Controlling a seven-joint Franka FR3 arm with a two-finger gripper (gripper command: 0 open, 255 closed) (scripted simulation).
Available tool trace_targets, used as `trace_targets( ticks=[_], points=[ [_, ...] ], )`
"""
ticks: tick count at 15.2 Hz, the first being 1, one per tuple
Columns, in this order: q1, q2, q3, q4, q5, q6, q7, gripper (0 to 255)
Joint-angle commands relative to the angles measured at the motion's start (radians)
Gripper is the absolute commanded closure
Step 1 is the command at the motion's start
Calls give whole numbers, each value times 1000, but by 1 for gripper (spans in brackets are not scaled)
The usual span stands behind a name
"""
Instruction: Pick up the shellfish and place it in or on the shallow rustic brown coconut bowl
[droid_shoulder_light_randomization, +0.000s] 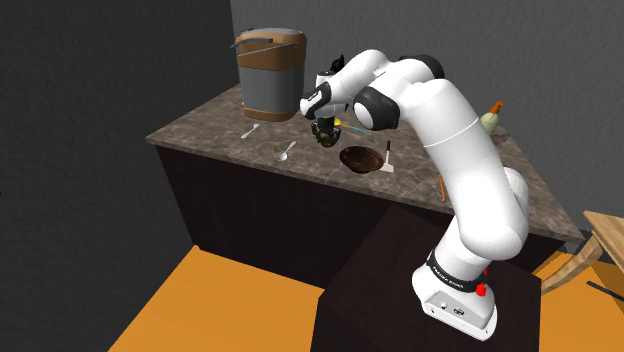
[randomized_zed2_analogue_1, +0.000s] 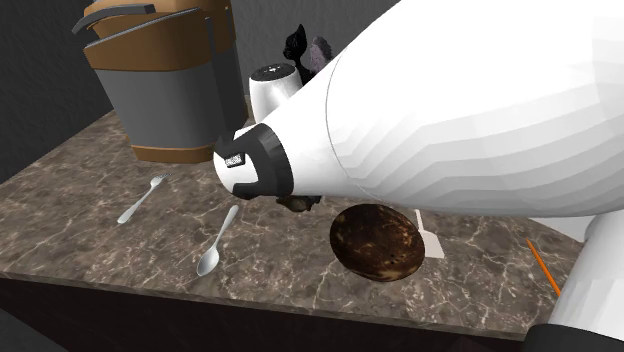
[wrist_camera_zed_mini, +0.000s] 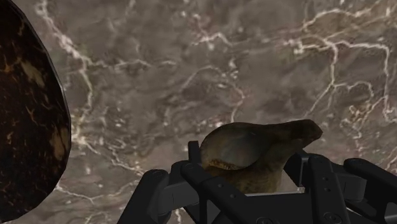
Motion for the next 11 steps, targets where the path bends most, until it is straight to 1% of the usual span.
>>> trace_targets(
  ticks=[1, 11],
  points=[
    [0, 0, 0, 0, 0, 0, 0, 255],
    [21, -75, -36, 12, -35, -84, 9, 255]
  ],
)
